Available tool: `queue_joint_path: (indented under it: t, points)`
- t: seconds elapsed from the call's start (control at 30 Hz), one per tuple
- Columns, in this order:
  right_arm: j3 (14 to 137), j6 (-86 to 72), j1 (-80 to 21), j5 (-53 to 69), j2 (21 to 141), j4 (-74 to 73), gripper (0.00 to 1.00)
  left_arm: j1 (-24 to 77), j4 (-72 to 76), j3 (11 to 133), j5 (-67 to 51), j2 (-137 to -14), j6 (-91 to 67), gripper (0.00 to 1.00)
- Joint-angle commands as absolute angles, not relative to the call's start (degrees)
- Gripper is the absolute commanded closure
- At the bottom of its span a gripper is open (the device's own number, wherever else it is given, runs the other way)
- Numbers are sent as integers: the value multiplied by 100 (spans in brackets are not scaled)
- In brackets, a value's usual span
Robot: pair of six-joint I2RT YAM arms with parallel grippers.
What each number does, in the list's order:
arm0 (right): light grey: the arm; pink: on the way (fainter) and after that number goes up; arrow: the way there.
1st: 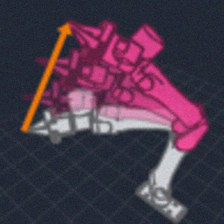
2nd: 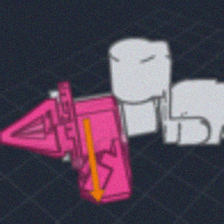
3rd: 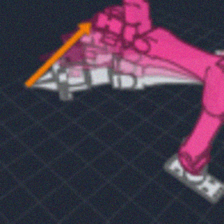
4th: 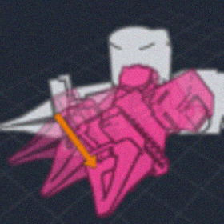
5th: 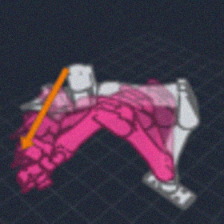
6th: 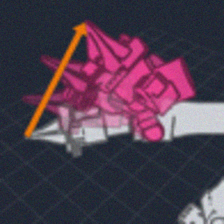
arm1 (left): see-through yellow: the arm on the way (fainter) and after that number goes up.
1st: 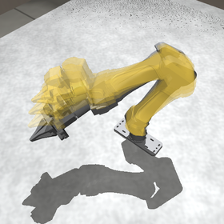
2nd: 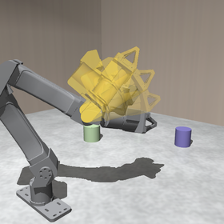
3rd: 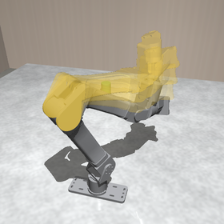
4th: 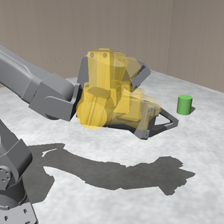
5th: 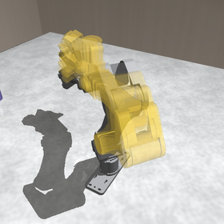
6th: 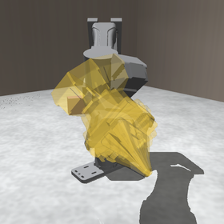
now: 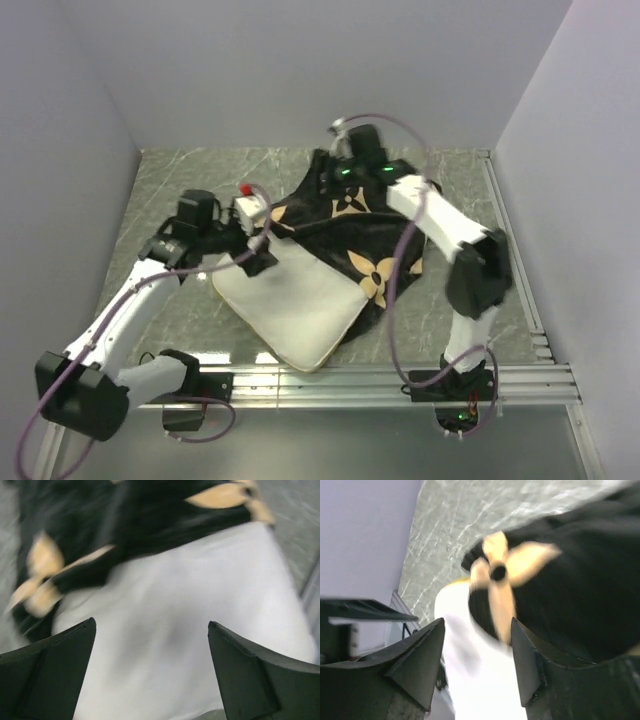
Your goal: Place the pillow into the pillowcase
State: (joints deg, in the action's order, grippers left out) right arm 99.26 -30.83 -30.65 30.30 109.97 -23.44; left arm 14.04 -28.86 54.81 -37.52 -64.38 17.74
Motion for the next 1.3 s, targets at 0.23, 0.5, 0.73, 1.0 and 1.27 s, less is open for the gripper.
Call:
queue_joint_path:
  t: [0.23, 0.5, 0.73, 1.0, 1.27]
  points:
    - [6331, -2593, -529, 2242, 7086, -2653, 3, 5690, -2092, 5324, -538, -7441, -295, 1]
    - [5494, -2145, 351, 2496, 6662, -3392, 7, 6416, -2267, 6222, -185, -9270, -1028, 1]
    - [5327, -1951, 360, 2540, 6794, -3507, 12, 5549, -2284, 6890, -403, -10642, -1432, 95]
    - [4904, -1863, 343, 3207, 7522, -2892, 18, 4245, -1766, 7644, -2960, -9967, -1222, 100]
    - [4896, -2091, -386, 3815, 8823, -2032, 11, 4008, -1556, 8007, -3655, -9932, -1493, 100]
